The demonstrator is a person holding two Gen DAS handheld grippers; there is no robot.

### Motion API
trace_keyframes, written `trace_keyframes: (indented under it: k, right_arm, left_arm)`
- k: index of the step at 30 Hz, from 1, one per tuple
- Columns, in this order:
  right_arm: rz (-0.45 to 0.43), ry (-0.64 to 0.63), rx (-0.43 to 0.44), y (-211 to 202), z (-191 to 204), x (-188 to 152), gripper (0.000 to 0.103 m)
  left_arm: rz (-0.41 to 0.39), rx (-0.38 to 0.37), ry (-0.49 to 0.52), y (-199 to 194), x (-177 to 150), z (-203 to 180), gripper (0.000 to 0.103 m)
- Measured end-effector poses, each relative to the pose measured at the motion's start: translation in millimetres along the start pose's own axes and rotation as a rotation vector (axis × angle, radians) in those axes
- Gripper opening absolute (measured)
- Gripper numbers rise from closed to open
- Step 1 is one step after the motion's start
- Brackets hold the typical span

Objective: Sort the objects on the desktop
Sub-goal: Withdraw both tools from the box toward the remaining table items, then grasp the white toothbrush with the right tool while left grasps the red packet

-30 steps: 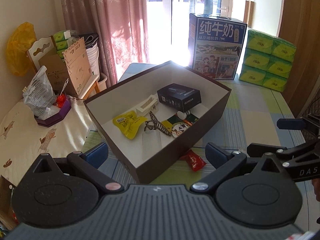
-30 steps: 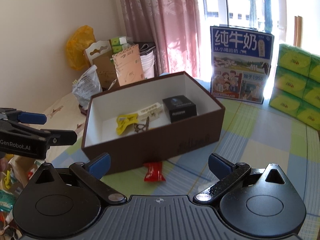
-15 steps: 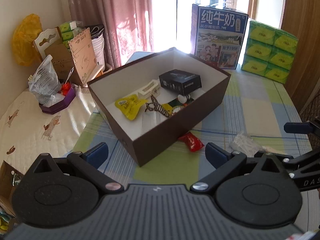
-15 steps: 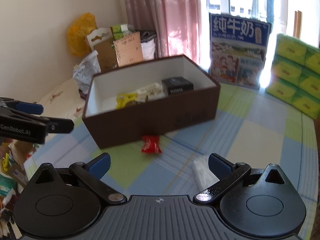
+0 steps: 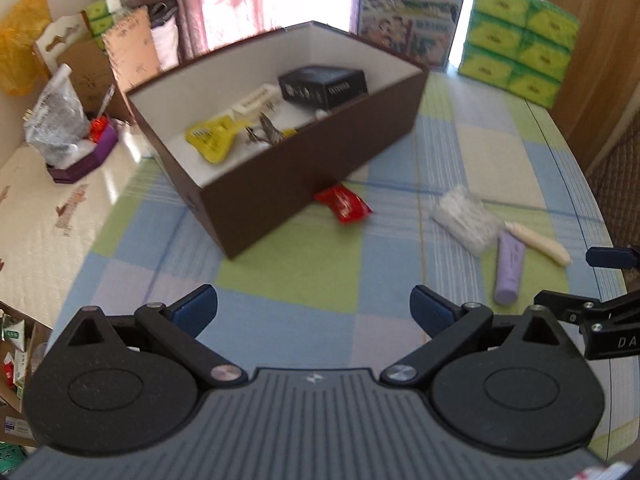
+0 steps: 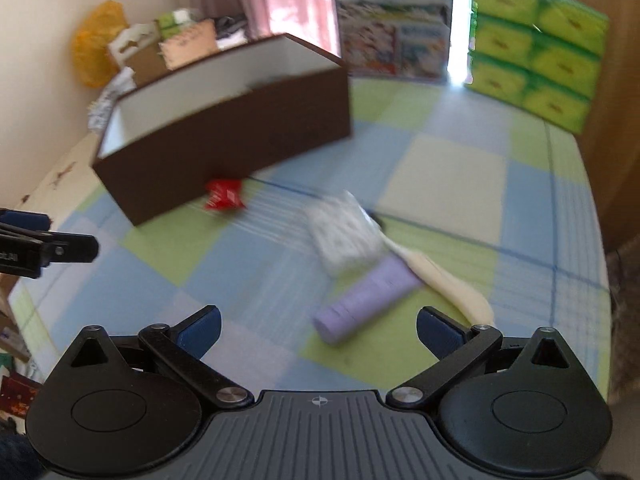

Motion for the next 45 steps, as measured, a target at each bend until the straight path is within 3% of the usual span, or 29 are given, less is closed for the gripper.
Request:
trace_keyframes:
  k: [9, 17, 21, 28, 30, 35, 45]
  right_arm:
    - [0.017, 0.070, -0.110, 2, -42, -16, 0.101]
    - [-0.036, -0.033, -0.186, 23, -73, -10, 0.100]
    - [-0.026, -0.117, -0.174, 48, -81, -9, 0.069]
    - [-0.002, -0.208, -0.113, 85, -86, -8, 0.048]
    - [0.025, -0.229, -0.104, 92, -87, -11, 0.037]
    - [0.037, -0.204, -0.119, 89, -94, -14, 0.034]
    - [0.045, 0.039, -0.319, 61, -132, -24, 0.034]
  left_arm:
    - [0.037, -0.064, 0.025, 23, -4, -21, 0.098]
    - [0.025, -0.101, 0.037, 53, 4, -32, 0.094]
    - [0.029, -0.098, 0.047, 68, 5, -35, 0.094]
    - [0.045, -0.098, 0.051, 97, 7, -37, 0.093]
    - [0.048, -0.097, 0.053, 105, 7, -39, 0.093]
    - [0.042, -0.087, 0.055, 123, 12, -44, 0.093]
    - [0.003, -0.025, 0.071, 157, 23, -47, 0.090]
Point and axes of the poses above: each gripper's, at about its wrist camera, not at the fingertips, and y roughly the way its jaws point, z to its left, x to its top, the point moved 7 cm from there along y, roughly the way its jaws point, and after that the axes turned 11 degrees about -z, right-handed, at the moved point
